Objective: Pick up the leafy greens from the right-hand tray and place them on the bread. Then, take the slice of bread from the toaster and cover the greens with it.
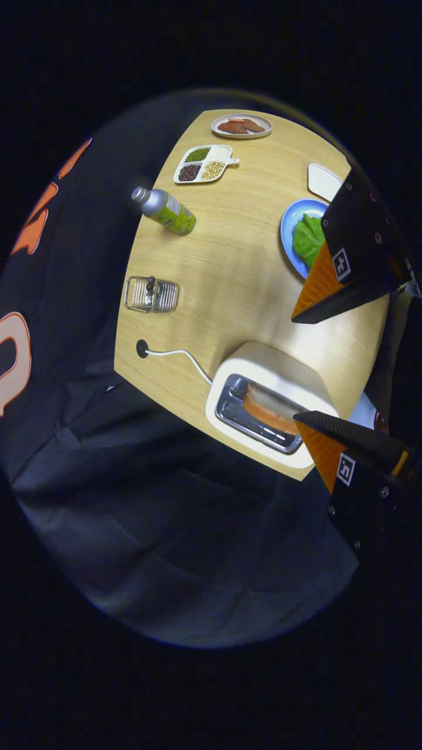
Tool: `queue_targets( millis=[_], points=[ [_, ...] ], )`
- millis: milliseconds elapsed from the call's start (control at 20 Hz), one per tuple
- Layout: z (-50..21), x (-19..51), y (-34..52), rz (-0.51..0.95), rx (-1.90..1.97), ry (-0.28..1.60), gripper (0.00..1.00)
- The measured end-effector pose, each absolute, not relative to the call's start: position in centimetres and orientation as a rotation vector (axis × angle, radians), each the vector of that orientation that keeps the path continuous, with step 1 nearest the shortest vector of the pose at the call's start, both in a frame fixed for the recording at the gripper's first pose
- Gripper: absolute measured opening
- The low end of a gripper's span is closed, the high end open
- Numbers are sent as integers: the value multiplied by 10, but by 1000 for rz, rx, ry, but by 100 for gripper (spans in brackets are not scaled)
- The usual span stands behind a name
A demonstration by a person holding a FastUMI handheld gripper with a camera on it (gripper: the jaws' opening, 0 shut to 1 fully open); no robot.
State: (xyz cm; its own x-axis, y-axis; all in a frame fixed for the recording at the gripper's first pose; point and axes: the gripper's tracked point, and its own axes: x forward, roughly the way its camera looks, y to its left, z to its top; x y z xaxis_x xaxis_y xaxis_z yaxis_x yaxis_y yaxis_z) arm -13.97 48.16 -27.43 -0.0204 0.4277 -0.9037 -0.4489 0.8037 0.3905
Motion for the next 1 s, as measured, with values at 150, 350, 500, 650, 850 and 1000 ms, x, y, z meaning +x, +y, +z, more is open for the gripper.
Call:
queue_targets(
  millis=[150,350,500,650,850,1000],
  points=[
    [-276,-146,508,690,-20,1470,86],
    [-290,-149,532,669,-54,1500,80],
    [-304,-150,537,617,-85,1522,73],
    [-316,-148,540,558,-129,1530,63],
    [-327,-158,545,513,-182,1580,50],
    [-331,-162,552,513,-197,1598,40]
  ],
)
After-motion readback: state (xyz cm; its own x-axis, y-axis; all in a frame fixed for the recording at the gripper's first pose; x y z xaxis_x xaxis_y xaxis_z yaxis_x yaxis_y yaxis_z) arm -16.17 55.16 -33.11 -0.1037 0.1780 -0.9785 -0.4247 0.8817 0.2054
